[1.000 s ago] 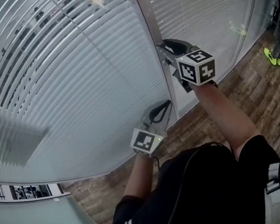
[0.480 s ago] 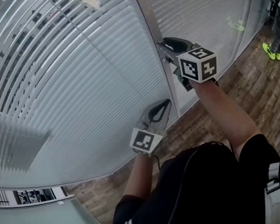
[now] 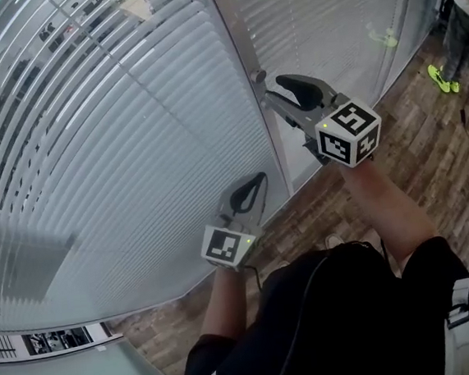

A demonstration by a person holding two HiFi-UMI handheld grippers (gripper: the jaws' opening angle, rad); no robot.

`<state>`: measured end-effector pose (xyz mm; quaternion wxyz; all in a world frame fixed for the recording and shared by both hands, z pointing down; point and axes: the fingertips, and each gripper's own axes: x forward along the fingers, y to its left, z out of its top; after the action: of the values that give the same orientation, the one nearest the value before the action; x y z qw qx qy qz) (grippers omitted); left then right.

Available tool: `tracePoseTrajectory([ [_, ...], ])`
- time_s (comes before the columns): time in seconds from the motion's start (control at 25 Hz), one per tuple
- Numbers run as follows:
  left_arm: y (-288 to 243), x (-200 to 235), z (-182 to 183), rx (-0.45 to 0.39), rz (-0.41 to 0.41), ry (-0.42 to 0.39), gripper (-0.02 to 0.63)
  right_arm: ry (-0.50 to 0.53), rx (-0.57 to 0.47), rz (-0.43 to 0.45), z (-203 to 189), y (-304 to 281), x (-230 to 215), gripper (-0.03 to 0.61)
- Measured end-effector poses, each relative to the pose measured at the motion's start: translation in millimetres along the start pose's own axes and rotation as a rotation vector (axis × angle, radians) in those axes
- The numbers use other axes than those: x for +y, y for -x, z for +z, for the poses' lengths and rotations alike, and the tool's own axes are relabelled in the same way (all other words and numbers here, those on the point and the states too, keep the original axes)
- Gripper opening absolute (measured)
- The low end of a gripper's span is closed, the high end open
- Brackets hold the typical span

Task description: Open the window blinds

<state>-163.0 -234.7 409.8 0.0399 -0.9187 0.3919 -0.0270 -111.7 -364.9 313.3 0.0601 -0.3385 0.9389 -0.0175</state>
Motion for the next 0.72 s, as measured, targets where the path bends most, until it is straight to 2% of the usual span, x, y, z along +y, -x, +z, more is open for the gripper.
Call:
tracePoseTrajectory([
  [0.12,-2,-5,3,0.007,-0.007,0.016,0.003,0.123,-0.010,0.083,-5,25,31,0.123],
  [0.24,-4,-3,0,0.012,0.006,0.020,0.003,0.222,-0.007,0.128,-13,47,60,0.080],
  [0.36,-6,-3,-1,0.009,0.016,0.024,0.003,0.217,-0.024,0.156,-17,72,79,0.011],
  [0.6,-5,-14,9,-0.027,0.012,0.068,0.003,0.202,0.043,0.129,-43,116,70,0.006],
  [0.72,-4,-16,14,-0.027,0.026,0.056,0.003,0.175,0.057,0.131,-47,133,64,0.006],
])
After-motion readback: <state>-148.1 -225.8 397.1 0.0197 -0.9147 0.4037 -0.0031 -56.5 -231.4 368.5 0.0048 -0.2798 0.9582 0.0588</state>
